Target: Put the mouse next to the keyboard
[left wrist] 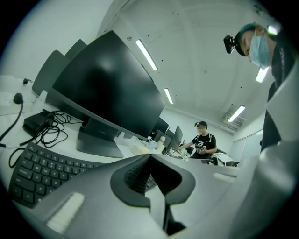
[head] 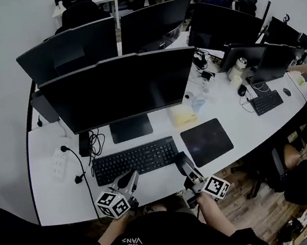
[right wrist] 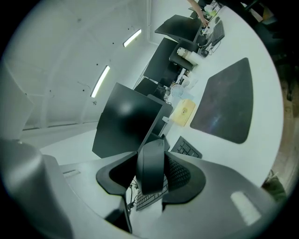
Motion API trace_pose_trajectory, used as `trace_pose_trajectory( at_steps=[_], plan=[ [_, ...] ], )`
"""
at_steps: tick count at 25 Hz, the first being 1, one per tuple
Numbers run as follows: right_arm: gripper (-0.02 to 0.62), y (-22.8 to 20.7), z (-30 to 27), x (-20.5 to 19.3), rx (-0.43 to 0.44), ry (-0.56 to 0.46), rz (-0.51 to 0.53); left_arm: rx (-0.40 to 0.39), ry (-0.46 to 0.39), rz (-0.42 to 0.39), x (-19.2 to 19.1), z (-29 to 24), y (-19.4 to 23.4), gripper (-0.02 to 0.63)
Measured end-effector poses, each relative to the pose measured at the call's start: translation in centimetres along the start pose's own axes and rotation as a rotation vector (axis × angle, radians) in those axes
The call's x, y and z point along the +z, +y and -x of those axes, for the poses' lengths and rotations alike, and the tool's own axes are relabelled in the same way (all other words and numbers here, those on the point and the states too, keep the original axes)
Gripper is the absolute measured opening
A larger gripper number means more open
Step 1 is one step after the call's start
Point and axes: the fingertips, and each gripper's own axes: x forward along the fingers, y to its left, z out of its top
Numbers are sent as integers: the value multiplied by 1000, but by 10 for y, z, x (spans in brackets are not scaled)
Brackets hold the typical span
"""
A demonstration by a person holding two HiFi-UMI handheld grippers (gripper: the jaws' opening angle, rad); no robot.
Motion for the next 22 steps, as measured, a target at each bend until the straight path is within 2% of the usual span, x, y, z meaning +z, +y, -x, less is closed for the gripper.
trace_pose_trajectory(
  at_steps=[2,6,11,17,22],
  plan=[
    [179,-4,-9,8,-1,25,6,27,-17,5,4,-8,3,2],
    [179,-18,-21,27,-64,89,0,59,-44,6,8,-26,-4,2],
    [179,-24,-54,55,16,151,67,124,-80,11,14,-44,-3,2],
    [179,-38,-83,76,15,230,108,196,-106,20,16,-57,-1,2],
    [179,-47,-107,78,8,311,175,260,-143,23,20,-59,4,2]
  ],
)
